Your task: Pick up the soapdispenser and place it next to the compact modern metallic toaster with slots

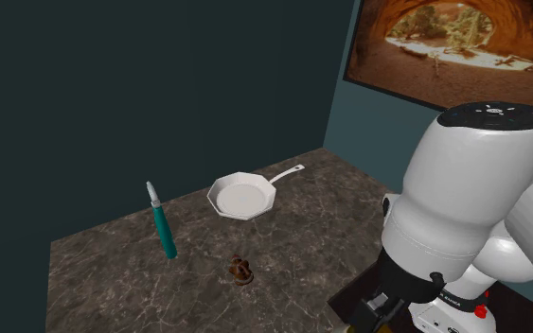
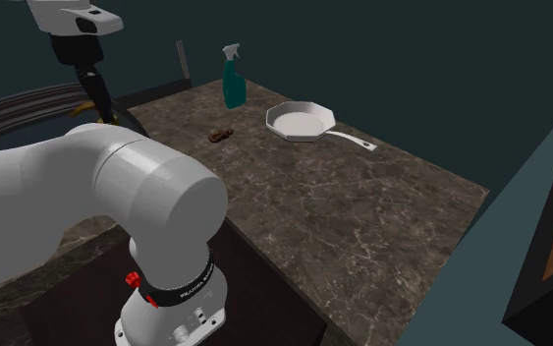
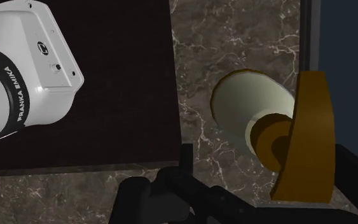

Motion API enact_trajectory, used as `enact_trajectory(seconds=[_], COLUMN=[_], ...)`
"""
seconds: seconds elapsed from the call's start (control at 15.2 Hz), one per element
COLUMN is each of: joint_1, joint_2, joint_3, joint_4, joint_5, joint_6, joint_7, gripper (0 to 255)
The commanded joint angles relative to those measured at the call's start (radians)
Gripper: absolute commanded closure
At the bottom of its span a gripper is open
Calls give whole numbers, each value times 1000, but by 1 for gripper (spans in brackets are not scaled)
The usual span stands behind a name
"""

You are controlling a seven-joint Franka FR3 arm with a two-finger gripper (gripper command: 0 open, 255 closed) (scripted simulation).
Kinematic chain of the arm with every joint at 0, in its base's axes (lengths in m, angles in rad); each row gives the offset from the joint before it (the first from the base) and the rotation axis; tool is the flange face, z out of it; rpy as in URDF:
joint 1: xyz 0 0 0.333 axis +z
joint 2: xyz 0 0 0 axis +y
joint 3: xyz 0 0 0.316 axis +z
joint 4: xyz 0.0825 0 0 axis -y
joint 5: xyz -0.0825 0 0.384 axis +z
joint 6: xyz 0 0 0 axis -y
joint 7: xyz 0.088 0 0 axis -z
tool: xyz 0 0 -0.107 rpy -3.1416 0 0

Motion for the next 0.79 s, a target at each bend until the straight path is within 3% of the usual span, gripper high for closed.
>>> enact_trajectory(seconds=[0.0, 0.2, 0.73], joint_1=[-7, -27, -27], joint_2=[5, 26, 26], joint_3=[-25, -86, -86], joint_4=[26, 105, 105], joint_5=[-23, -81, -81], joint_6=[-24, -87, -87], joint_7=[3, 12, 12], gripper=[0, 0, 0])
